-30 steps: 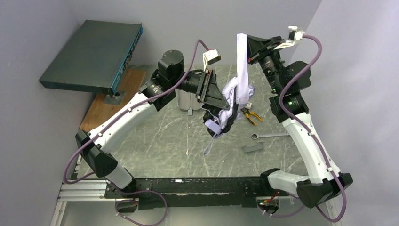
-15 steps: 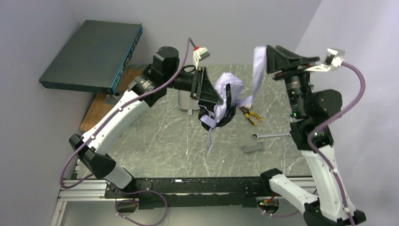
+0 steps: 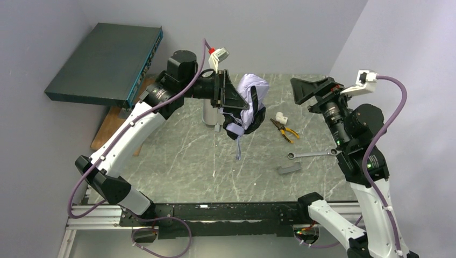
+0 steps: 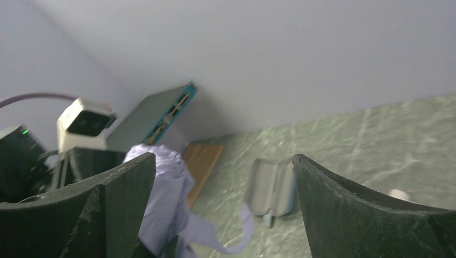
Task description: Open the umbrella
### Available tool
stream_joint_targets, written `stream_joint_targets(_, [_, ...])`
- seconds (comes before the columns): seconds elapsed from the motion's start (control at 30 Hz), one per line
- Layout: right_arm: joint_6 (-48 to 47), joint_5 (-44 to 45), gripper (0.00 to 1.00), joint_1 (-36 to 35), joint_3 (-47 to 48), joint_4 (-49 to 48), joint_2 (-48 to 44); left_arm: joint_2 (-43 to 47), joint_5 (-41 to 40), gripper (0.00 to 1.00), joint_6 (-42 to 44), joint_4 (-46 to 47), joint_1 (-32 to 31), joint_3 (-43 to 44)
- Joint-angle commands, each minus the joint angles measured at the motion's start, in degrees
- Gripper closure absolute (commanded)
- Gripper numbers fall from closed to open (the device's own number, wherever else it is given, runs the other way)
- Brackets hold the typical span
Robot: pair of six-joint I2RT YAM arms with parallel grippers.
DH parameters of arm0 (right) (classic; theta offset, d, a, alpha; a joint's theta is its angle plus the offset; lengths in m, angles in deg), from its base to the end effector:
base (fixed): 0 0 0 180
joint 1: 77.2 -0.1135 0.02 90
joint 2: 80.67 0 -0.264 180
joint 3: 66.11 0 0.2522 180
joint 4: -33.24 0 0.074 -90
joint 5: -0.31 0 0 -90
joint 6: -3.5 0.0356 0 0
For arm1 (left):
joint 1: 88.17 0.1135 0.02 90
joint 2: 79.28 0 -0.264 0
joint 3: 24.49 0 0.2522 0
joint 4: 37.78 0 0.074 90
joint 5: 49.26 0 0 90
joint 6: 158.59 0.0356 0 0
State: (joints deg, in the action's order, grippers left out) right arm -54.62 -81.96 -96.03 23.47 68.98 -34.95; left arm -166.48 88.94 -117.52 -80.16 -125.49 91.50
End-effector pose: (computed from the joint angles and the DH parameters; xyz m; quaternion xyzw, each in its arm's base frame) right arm 0.1205 0.0360 0.4927 0.1249 0.6438 0.2828 0.7000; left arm 0.2409 -0.2170 0.4757 0.1787 0.7392 -0.6201 0.1927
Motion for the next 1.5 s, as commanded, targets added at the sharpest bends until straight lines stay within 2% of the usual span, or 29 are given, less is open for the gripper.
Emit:
stream_joint_targets(0.0, [6.52,-16.24,0.02,0.02,3.48,-1.69,4.63,2.66,-0.80,1.00,-0.25,3.65,-0.20,1.92])
stream_joint_targets(0.13, [11.53,-24.24,0.05,0.07,2.37,-6.24,7.12,2.78,-1.60,1.00,-0.41,3.65,-0.20,2.35])
stream_joint_targets(0.3, [17.44,-27.93,0.06,0.09,-1.10,-15.92,8.26,4.43,-1.62,1.00,-2.50,7.27,-0.19,-0.51])
stream_joint_targets(0.73, [25.36,-35.76,0.13,-1.25,-3.60,-25.02,13.49,5.58,-1.09,1.00,-5.26,13.19,-0.11,-3.58])
stream_joint_targets(0.8, [25.95,-35.85,0.16,-1.94,-3.74,-26.02,14.09,5.68,-0.42,1.00,-6.05,15.00,-0.11,-4.13])
stream_joint_targets(0.83, [26.10,-35.99,0.23,-2.27,-3.72,-26.33,14.36,5.76,-0.13,1.00,-6.49,15.80,-0.09,-4.49])
stream_joint_targets(0.87, [26.16,-36.21,0.34,-2.58,-3.69,-26.65,14.71,5.80,-0.06,1.00,-6.75,16.10,-0.08,-4.57])
stream_joint_targets(0.9, [26.20,-36.51,0.49,-2.83,-3.62,-26.78,15.02,5.81,-0.07,1.00,-6.79,16.09,-0.12,-4.66])
stream_joint_targets(0.93, [26.07,-36.91,0.73,-3.14,-3.55,-26.99,15.29,5.81,-0.11,1.00,-6.75,15.78,-0.11,-4.75])
stream_joint_targets(0.97, [25.68,-37.36,0.89,-3.31,-3.45,-26.99,15.62,5.86,-0.14,1.00,-6.63,15.46,0.02,-4.83])
stream_joint_targets(1.0, [25.14,-37.20,1.00,-3.48,-3.22,-26.13,15.71,5.97,-0.10,0.99,-6.62,15.28,0.04,-5.04])
stream_joint_targets(1.03, [24.36,-36.01,1.00,-3.58,-3.07,-24.61,15.54,6.13,-0.02,0.87,-6.43,14.95,0.08,-5.15])
stream_joint_targets(1.07, [23.66,-34.33,1.00,-3.70,-3.10,-23.16,15.04,6.27,-0.25,0.67,-5.88,13.79,0.20,-5.06])
stream_joint_targets(1.13, [22.58,-28.77,1.00,-3.66,-3.65,-19.87,13.61,6.77,-1.76,0.08,-3.87,9.68,0.54,-4.83])
stream_joint_targets(1.17, [21.95,-26.44,1.00,-3.62,-3.98,-18.44,12.83,7.21,-3.00,0.02,-2.30,6.83,0.76,-4.65])
stream_joint_targets(1.3, [20.91,-20.43,1.00,-3.70,-3.73,-14.16,11.60,9.89,-12.22,0.01,4.37,-7.16,1.99,-5.31])
stream_joint_targets(1.47, [21.77,-10.16,1.00,-3.70,0.68,-0.44,13.88,15.28,-37.70,0.01,10.39,-25.48,2.08,-7.91])
